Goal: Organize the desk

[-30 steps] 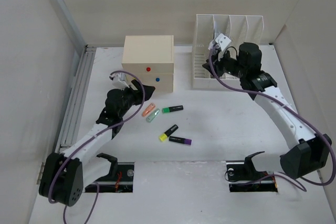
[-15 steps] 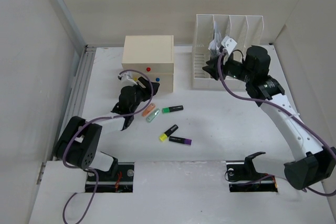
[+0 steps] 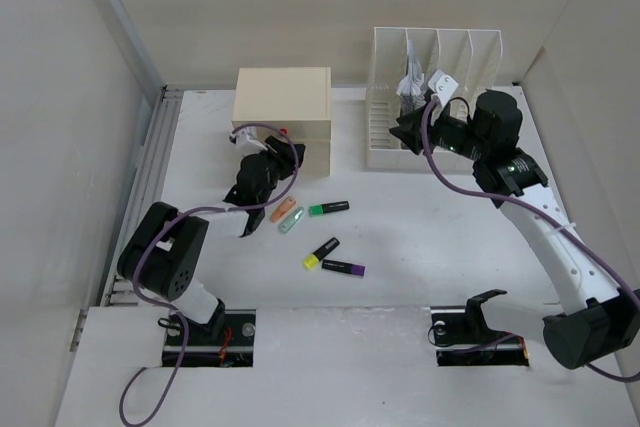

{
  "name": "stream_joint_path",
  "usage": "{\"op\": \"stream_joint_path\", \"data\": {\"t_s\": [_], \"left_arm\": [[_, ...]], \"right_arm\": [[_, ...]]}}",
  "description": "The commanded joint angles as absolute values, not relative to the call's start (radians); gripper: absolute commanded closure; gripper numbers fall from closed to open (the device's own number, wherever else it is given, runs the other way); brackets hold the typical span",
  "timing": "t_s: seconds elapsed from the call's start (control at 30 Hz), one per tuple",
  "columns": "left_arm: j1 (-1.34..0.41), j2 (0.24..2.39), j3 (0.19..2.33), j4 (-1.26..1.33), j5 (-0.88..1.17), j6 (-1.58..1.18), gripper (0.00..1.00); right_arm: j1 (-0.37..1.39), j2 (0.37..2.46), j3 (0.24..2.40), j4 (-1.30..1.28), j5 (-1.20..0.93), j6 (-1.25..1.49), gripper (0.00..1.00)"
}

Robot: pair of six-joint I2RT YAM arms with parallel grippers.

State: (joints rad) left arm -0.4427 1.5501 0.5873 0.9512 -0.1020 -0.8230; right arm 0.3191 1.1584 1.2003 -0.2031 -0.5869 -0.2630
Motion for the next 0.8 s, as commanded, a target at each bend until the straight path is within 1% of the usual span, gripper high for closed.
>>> {"op": "stream_joint_path", "data": {"t_s": [0.0, 0.03, 0.13, 0.17, 0.4, 0.77], "left_arm": [[-0.451, 1.555, 0.638, 1.012, -0.124, -0.83, 0.58], [-0.451, 1.555, 0.638, 1.012, -0.124, -0.83, 0.58], [-0.451, 1.565, 0.658, 1.003, -0.133, -0.839, 0.62], [-0.46, 1.565, 0.658, 1.003, -0.133, -0.839, 0.65], [-0.469, 1.574, 0.667, 0.994, -0.143, -0.848, 0.68], [-0.469, 1.583, 0.643, 1.006, -0.152, -0.857, 0.68]], "right_arm": [[0.314, 1.14, 1.193, -0.143, -0.6, -0.249, 0.63], [0.314, 1.14, 1.193, -0.143, -0.6, -0.249, 0.63], [0.314, 1.14, 1.193, -0.143, -0.591, -0.249, 0.63], [0.314, 1.14, 1.193, -0.143, -0.591, -0.239, 0.63], [0.314, 1.14, 1.184, -0.133, -0.581, -0.239, 0.63], [0.314, 1.131, 1.175, -0.124, -0.581, -0.23, 0.63]]}}
